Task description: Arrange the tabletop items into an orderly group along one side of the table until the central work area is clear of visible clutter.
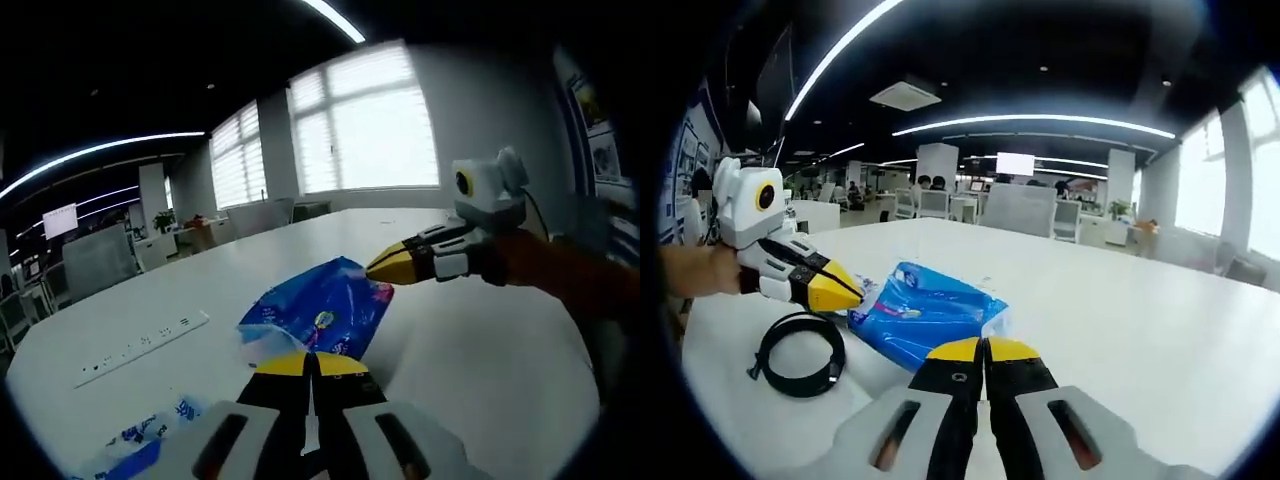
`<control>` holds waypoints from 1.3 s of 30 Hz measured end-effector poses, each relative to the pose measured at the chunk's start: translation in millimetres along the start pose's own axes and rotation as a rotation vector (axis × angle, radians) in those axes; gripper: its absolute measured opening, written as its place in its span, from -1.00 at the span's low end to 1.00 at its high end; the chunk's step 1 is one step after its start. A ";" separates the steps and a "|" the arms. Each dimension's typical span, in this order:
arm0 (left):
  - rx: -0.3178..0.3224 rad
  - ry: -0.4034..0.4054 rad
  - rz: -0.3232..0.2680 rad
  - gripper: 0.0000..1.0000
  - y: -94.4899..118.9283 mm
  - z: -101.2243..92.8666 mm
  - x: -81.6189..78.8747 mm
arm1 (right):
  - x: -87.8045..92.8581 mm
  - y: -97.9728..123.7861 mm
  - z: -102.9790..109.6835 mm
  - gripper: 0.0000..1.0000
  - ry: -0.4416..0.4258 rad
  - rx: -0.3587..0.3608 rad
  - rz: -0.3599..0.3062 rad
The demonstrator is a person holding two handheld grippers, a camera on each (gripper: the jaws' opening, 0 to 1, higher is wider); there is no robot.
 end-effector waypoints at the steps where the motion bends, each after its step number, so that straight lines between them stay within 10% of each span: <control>1: 0.000 0.001 0.001 -1.00 -0.4 1.3 0.9 | 1.9 -0.4 0.2 -1.00 -0.003 -0.001 0.004; 23: -0.002 -0.049 0.137 -0.87 0.5 -0.9 36.0 | 40.9 0.7 4.6 -0.92 -0.053 -0.036 0.092; 39: 0.031 -0.067 0.063 -0.33 78.4 -10.6 16.9 | -12.9 36.6 13.3 -0.55 -0.040 -0.054 -0.040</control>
Point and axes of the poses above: the point that each gripper's makers call its tool centre point, and the gripper's own axes: y roughly backward along the fingers, z roughly to its left, x roughly out of its underside, the point moved 1 cm from there along y, roughly backward along the fingers, and after that the axes turned 7 degrees about x, right-handed, at the moved point
